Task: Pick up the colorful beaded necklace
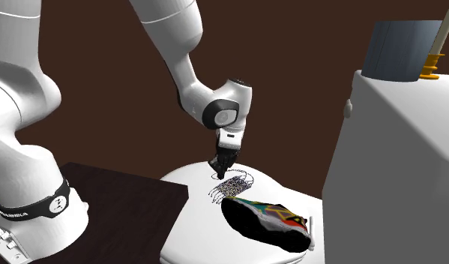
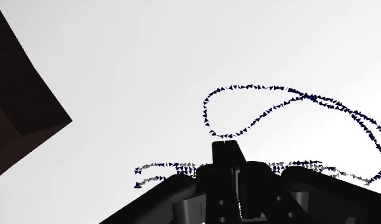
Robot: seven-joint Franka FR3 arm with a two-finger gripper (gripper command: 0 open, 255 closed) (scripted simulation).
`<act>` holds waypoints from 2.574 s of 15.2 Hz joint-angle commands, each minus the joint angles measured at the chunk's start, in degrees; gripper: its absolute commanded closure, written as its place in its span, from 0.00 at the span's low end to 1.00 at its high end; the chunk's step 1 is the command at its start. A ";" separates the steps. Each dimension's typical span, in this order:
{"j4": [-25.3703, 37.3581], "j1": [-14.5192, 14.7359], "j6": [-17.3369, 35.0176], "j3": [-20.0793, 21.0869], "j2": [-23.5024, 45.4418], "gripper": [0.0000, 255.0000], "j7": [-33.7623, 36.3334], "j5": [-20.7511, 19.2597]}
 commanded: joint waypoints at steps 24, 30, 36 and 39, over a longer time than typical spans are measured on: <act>25.04 20.11 -5.76 -14.62 14.64 1.00 32.79 -3.62; 24.83 20.06 -5.64 -14.63 14.55 1.00 32.79 -3.63; 24.30 19.62 -7.04 -13.97 12.64 1.00 32.43 -3.04; 23.68 19.15 -8.37 -13.33 10.68 1.00 32.02 -2.40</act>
